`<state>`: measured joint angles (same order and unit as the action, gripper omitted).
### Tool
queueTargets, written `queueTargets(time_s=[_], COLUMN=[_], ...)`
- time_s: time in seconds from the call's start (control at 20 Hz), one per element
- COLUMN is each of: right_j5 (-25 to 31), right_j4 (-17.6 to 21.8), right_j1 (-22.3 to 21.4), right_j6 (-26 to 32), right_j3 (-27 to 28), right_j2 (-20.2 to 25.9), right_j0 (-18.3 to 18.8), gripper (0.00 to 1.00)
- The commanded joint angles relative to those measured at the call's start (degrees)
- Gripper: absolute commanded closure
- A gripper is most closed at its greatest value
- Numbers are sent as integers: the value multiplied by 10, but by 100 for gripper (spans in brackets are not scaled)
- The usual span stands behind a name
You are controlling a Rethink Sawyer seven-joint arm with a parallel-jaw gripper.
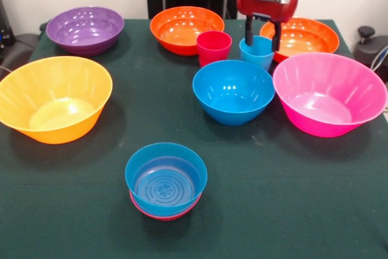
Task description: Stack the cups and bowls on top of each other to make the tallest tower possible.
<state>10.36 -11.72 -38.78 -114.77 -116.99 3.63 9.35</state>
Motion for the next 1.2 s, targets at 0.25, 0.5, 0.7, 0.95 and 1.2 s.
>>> queueTargets(time_s=[0.25, 0.5, 0.7, 0.95, 1.2], right_j5=[-29, -59, -73, -98, -141], right_j4=[-7, 0, 5, 14, 31], right_j1=[-18, -7, 1, 18, 31], right_j6=[-118, -120, -116, -109, -107], right_j3=[-53, -71, -79, -86, -108], right_j2=[5, 12, 9, 7, 9], right_j0=[-34, -30, -29, -22, -14], gripper=[0, 0, 0, 0, 0])
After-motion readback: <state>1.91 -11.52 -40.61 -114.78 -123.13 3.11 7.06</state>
